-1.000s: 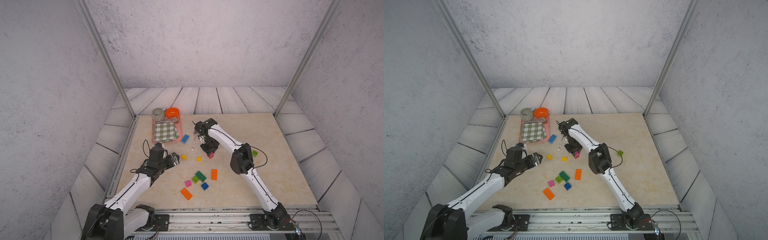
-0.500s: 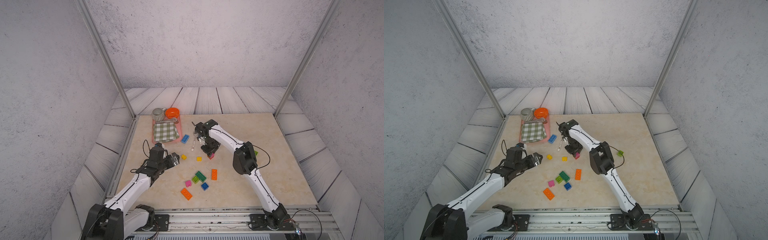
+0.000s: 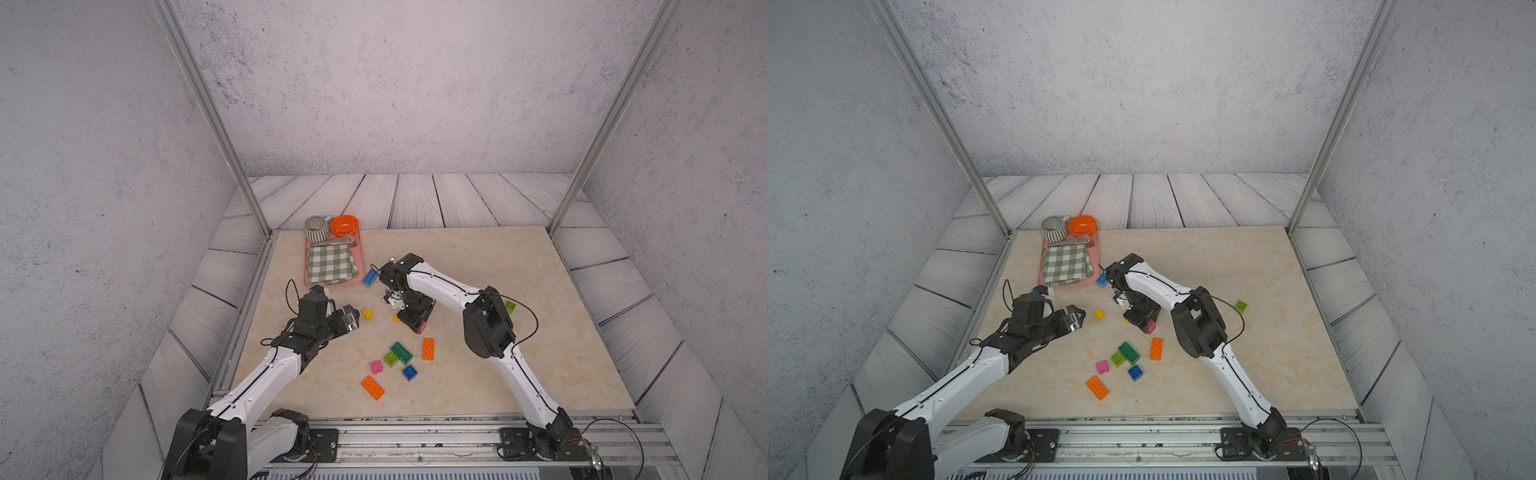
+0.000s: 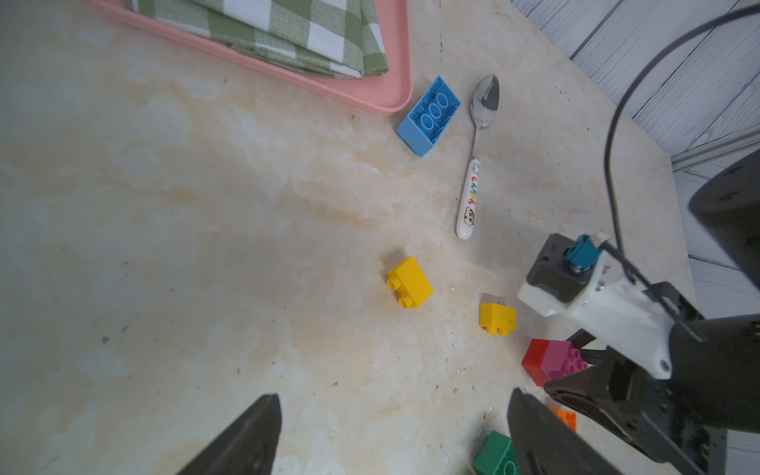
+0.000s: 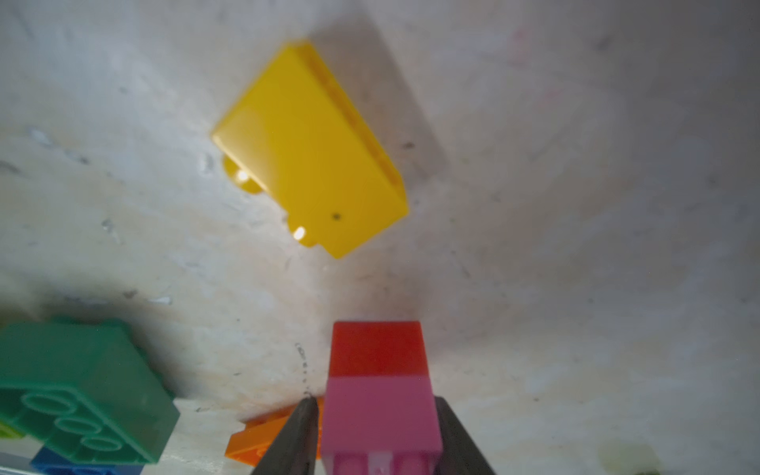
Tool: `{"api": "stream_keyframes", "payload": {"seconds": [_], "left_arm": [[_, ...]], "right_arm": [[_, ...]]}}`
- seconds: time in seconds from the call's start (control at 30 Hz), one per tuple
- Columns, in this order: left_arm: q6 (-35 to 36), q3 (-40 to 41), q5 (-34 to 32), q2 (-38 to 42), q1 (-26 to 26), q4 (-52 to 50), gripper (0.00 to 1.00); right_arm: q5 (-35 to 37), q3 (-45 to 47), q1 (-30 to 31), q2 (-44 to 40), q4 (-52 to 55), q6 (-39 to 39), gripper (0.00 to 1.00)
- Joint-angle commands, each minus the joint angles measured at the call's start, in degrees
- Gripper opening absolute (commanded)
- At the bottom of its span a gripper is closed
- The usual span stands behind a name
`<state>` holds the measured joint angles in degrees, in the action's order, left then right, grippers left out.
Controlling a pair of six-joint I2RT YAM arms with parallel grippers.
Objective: Assemble the letter p with lego
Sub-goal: Assemble the lego brick with the lego brick, then pick up the lego brick from the center of the board.
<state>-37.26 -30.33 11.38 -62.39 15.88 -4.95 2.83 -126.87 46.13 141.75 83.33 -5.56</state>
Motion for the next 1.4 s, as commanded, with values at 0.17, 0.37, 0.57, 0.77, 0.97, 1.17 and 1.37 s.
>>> {"api": "stream_keyframes", "payload": {"seconds": [0.17,0.37,0.57,0.77,0.97,1.17,1.37], "left_arm": [[0.86,-2.23,0.12,1.29,2.04,-1.18,0.91],[1.06,-4.52,-1.64,0.41,6.19,-4.39,0.92],[-1.46,-10.60,-1.21,-5.24,12.63,-12.69,0.91],[-7.10,-15.39,2.01,-12.92,19.07,-19.13,0.90],[-11.59,-19.66,2.62,-20.56,21.42,-22.39,0.87],[-15.97,-23.29,3.34,-28.43,21.98,-23.43,0.81],[-18.49,-31.83,2.22,-35.96,23.76,-27.64,0.79]], "right_arm": [[-1.07,4.35,0.29,-9.43,-7.98,1.96,0.73],[-1.01,17.26,-1.09,-21.49,-18.91,7.79,0.80],[-6.16,38.95,-5.98,-38.98,-34.39,16.33,0.81],[-11.06,53.44,-9.95,-51.05,-42.93,21.74,0.81],[-17.42,62.91,-13.20,-59.02,-49.28,23.18,0.80],[-20.77,67.28,-14.80,-62.34,-52.26,22.96,0.79],[-21.78,69.20,-15.49,-63.70,-53.43,22.44,0.78]]}}
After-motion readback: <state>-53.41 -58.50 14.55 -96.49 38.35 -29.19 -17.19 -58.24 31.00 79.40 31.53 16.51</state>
